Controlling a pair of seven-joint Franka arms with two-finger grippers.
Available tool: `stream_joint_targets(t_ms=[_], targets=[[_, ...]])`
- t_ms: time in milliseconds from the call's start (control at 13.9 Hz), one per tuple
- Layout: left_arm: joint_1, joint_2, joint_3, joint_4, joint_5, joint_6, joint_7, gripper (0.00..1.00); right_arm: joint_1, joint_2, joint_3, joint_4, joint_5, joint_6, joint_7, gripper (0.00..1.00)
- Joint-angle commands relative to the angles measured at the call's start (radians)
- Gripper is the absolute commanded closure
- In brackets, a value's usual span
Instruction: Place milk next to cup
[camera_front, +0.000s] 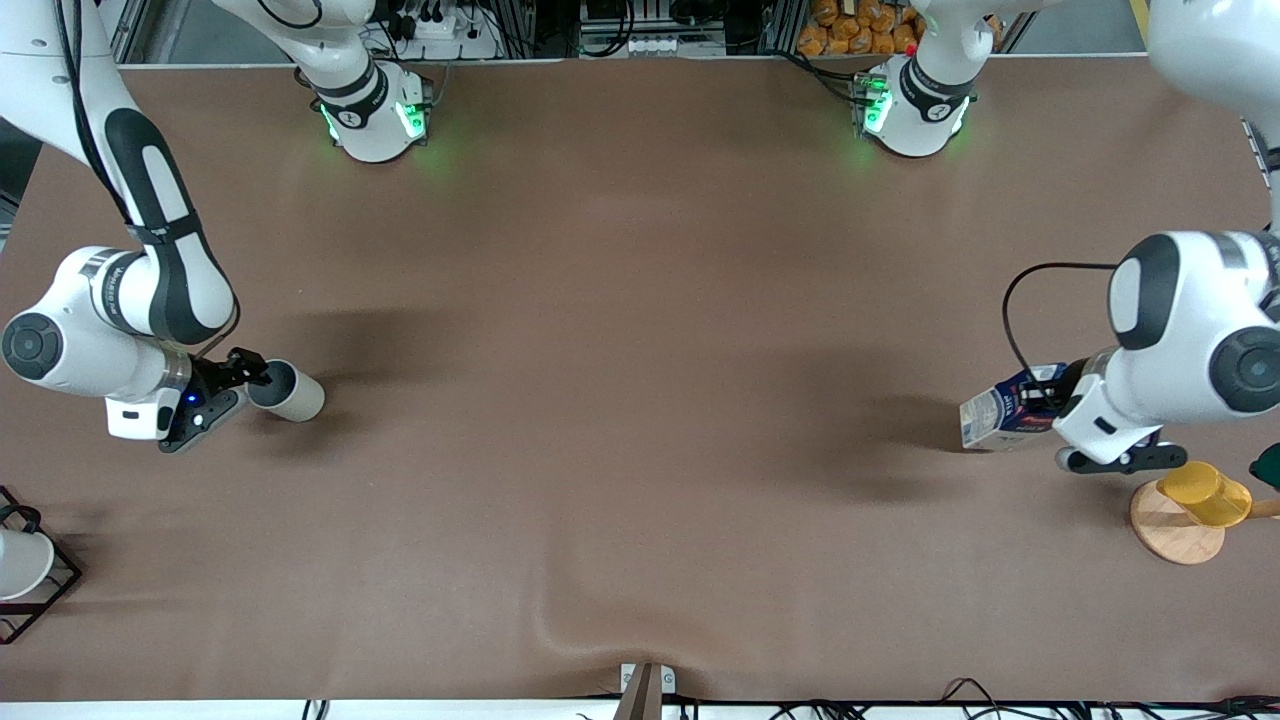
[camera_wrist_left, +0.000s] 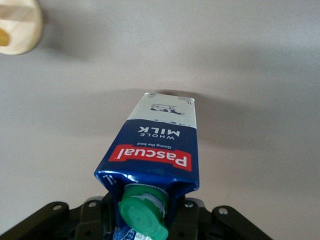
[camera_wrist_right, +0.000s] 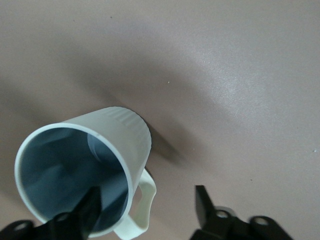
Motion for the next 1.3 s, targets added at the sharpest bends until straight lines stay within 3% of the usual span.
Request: stream_joint_targets(t_ms=[0,72,361,505,721,1010,1226], targets=[[0.004,-0.056,-0.001,-0.015,0.016,-0.024,-0.035,0.63,-0.017,0.007,0.015,0.0,0.001,0.013,-0.013,0.94],[0.004,-0.06,-0.002,-0.015,0.016,-0.024,-0.064,0.63,-0.017,0.007,0.015,0.0,0.001,0.011,-0.011,1.0],[0.006,-0.078,-0.002,-0.012,0.016,-0.024,-0.066,0.63,-0.013,-0.013,0.019,0.01,0.013,-0.013,-0.013,1.0],[0.006,-0.087,-0.002,-0.014,0.015,-0.026,-0.068,0.63,-0.004,-0.03,0.023,0.048,0.013,-0.089,-0.013,1.0],[0.004,-0.087,-0.004,-0.012,0.012,-0.046,-0.066,0.63,0.004,-0.074,0.112,0.118,0.016,-0.228,-0.014,1.0],[0.004,-0.109,-0.01,-0.006,0.009,-0.073,-0.068,0.63,0.019,-0.072,0.299,0.203,0.016,-0.222,-0.021,1.0],[0.004,-0.109,-0.011,0.001,0.009,-0.093,-0.055,0.63,0.134,-0.059,0.307,0.277,0.016,-0.228,0.131,1.0]])
